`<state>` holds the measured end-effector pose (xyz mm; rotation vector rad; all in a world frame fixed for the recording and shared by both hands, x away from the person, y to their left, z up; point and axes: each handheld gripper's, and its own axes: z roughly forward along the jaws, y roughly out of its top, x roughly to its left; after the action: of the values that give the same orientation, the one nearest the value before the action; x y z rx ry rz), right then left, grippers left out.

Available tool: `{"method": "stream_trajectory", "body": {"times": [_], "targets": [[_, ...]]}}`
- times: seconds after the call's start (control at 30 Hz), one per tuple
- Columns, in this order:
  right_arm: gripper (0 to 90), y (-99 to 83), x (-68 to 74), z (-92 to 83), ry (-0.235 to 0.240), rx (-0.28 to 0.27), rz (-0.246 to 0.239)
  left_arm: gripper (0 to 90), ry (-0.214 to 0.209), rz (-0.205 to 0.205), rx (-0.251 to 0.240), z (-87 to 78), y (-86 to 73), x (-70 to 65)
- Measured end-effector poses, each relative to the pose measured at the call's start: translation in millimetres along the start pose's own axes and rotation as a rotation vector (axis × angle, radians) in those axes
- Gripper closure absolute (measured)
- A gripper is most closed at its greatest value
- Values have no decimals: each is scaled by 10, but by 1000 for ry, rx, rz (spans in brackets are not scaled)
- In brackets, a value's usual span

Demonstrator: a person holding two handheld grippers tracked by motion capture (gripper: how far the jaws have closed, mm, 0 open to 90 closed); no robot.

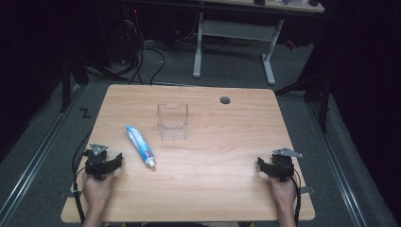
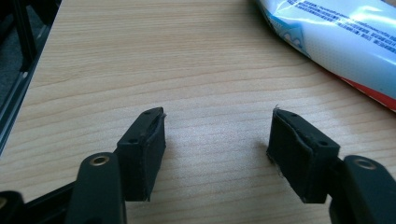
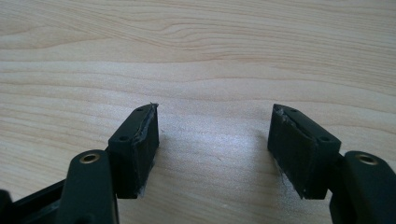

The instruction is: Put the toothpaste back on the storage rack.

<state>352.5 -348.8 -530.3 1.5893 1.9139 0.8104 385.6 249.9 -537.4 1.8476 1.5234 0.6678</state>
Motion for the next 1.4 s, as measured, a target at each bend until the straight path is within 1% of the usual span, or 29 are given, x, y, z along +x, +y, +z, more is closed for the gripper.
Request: {"method": "stream_trajectory", "body": {"times": [0.1, 0.3, 0.33, 0.37, 0.4, 0.47, 0.5, 0.53, 0.63, 0.73, 0.87, 1.0, 1.1, 1.2, 1.4], "targets": [[339, 0, 0, 0, 0, 0, 0, 353, -7, 0, 1, 1, 1, 2], [339, 0, -1, -1, 0, 1, 1, 346, -9, -2, 2, 2, 3, 2], [339, 0, -1, -1, 0, 2, 2, 344, -12, -5, 1, 2, 3, 3], [339, 0, -1, -1, 0, 2, 2, 335, -25, -20, -2, 3, 4, 13], [339, 0, -1, -1, 0, 2, 1, 316, -31, -27, -3, 2, 5, 20], [338, 1, -1, -1, 1, 1, 1, 305, -41, -51, -8, 3, 5, 28], [338, 0, -1, -2, 0, 2, 2, 299, -43, -54, -9, 4, 6, 27], [338, 1, 0, -1, 0, 2, 2, 295, -39, -52, -7, 4, 6, 23], [337, 1, 0, -1, 0, 1, 2, 290, -25, -16, 4, 12, 13, -4], [336, 1, 0, -1, 0, 2, 2, 288, -16, 3, 31, 14, 41, -20], [335, 1, 0, -1, 0, 2, 2, 298, -14, 0, 43, -3, 45, -21], [332, 0, 0, 0, 0, 1, 2, 293, -26, -18, 53, -31, 41, -21], [331, 0, 0, 0, 1, 1, 2, 286, -25, -16, 63, -53, 49, -29], [330, 0, 1, 0, 1, 1, 2, 279, -25, -10, 56, -93, 65, -51], [328, 0, 0, 0, 0, 1, 0, 277, -40, 4, 51, -163, 109, -108]]}}
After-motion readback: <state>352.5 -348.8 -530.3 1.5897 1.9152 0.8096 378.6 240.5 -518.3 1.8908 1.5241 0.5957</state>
